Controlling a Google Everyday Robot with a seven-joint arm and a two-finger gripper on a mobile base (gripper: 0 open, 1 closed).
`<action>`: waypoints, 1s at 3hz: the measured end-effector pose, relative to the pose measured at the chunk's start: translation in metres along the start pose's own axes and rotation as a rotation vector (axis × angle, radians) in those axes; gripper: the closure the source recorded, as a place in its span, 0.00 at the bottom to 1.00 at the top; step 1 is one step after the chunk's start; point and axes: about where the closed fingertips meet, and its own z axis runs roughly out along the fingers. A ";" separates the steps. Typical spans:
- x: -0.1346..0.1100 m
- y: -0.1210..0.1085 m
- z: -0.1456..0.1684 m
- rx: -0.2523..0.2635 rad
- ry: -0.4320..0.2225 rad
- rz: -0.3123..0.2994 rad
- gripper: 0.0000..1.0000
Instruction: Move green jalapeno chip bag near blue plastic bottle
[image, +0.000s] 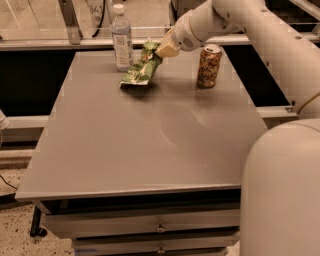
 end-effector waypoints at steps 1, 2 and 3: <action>-0.005 -0.008 0.017 -0.020 -0.001 -0.021 1.00; -0.003 -0.011 0.027 -0.035 0.006 -0.025 0.84; 0.000 -0.014 0.030 -0.042 0.010 -0.026 0.61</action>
Offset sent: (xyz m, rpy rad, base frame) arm 0.0346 0.0151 -0.0095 -0.0311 0.0124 0.0422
